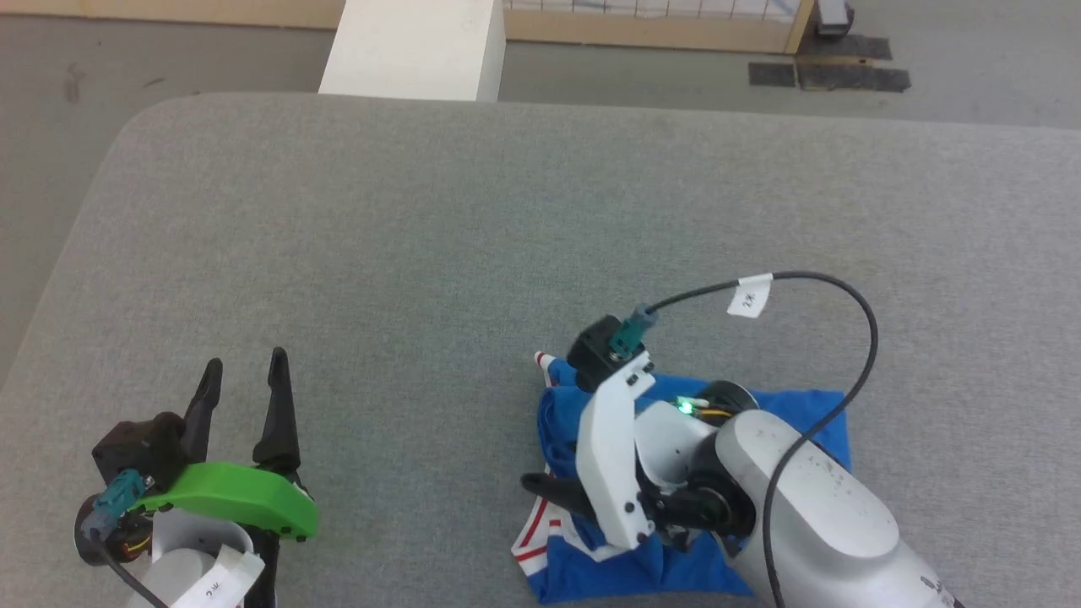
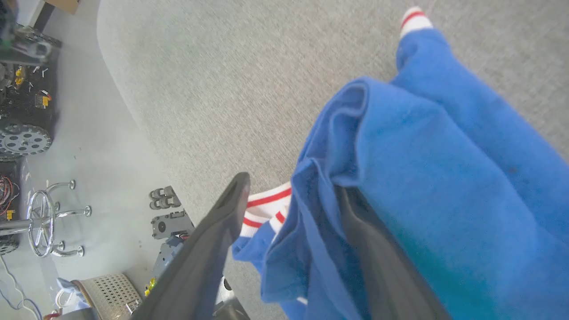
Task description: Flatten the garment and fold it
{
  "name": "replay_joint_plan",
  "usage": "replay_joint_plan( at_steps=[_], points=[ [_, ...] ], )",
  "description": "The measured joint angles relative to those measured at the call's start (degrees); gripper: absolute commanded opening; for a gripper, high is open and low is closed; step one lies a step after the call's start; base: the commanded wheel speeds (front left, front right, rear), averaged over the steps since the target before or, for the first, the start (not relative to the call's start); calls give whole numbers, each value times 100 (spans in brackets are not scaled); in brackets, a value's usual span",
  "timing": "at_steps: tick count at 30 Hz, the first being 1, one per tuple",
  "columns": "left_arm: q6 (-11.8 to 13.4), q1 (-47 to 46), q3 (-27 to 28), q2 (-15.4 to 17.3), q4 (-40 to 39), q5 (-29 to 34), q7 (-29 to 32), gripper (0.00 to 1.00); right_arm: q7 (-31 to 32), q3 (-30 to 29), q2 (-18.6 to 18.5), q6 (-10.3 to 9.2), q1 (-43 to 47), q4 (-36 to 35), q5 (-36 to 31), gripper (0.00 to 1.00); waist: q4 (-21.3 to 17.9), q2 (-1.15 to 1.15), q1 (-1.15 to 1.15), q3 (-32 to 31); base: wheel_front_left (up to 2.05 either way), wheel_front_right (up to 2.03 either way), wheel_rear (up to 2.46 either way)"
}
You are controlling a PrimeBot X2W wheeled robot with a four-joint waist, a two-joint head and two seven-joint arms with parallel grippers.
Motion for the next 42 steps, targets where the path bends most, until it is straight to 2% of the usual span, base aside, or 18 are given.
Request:
replay_joint_plan(
  at_steps=[5, 9, 13, 16, 22, 29, 34, 38, 42],
  points=[
    [0, 4, 2, 15, 23, -2, -14, 100, -113, 34, -7, 0, -53, -411, 365, 100, -106, 0, 0, -161, 0, 0, 0],
    [2, 12, 9, 29, 30, -10, -14, 100, -485, -215, -94, 1, -59, -804, 548, 100, -207, 0, 0, -329, 0, 0, 0],
    [20, 42, 24, 43, -10, -10, -15, 100, -1205, -600, -289, 0, -62, -1279, 571, 100, -319, 0, 0, -505, 0, 0, 0],
    [79, 104, 52, 63, -70, 2, -22, 100, -2006, -970, -398, 0, -62, -1547, 576, 100, -427, 0, 0, -607, 0, 0, 0],
    [189, 242, 98, 77, -176, 40, -41, 100, -3351, -1739, -737, 0, 30, -1569, 407, 100, -595, 0, 0, -800, 0, 0, 0],
    [246, 371, 100, 59, -235, 51, -69, 100, -4574, -2729, -879, 0, 567, -1556, -65, 100, -710, 0, 0, -963, 0, 0, 0],
    [254, 385, 89, 54, -248, 90, -73, 100, -5319, -3675, -812, 0, 1196, -1569, -816, 100, -721, 0, 0, -1012, 0, 0, 0],
    [263, 386, 75, 51, -252, 169, -74, 100, -5586, -4225, -646, 0, 1723, -1590, -1399, 100, -713, 0, 0, -1007, 0, 0, 0],
    [263, 386, 60, 33, -240, 225, -75, 100, -5638, -4401, -456, 0, 2203, -1588, -1690, 100, -697, 0, 0, -1022, 0, 0, 0]
  ],
)
